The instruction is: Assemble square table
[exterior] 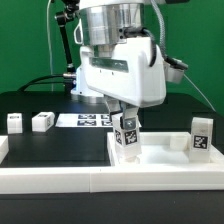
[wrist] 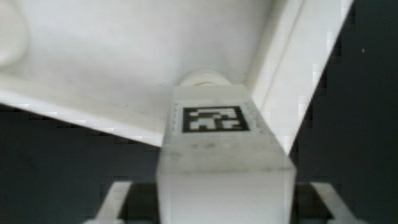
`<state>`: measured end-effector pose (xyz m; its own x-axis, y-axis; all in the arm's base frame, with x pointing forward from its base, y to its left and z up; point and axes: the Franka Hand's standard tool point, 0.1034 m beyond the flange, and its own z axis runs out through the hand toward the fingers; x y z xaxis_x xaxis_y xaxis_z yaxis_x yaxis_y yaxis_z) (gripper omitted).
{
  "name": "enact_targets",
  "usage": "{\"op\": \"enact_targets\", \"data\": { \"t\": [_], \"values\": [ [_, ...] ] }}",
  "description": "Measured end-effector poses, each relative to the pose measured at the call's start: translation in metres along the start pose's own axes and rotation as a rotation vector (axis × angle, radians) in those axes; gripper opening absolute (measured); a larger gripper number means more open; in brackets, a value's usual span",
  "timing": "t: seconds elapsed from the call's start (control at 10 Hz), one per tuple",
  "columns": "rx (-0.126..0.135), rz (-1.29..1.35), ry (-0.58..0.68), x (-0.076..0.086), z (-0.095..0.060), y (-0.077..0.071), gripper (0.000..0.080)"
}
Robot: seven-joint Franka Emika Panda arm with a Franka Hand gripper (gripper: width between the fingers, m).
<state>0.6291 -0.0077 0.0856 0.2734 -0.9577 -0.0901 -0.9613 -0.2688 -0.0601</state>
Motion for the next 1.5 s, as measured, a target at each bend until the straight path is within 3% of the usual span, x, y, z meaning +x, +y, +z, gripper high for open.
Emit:
{"op": "enact_targets", "data": {
  "t": [0.7, 1.2, 1.3, 1.4, 1.5],
  "values": [
    [-0.005, 0.619, -0.001, -0.0046, 0.0009, 0.0013, 0.0290],
    [-0.001, 0.709, -0.003, -0.0060, 0.0020, 0.0003, 0.0297],
    [-0.003, 0.672, -0.003, -0.0063, 0.0026, 0.0005, 0.0488],
    [-0.004, 0.622, -0.004, -0.0071, 0.0028, 0.0006, 0.0488],
    [-0.007, 0.511, -0.003, -0.0083, 0.0029, 0.0004, 0.0614]
  ]
}}
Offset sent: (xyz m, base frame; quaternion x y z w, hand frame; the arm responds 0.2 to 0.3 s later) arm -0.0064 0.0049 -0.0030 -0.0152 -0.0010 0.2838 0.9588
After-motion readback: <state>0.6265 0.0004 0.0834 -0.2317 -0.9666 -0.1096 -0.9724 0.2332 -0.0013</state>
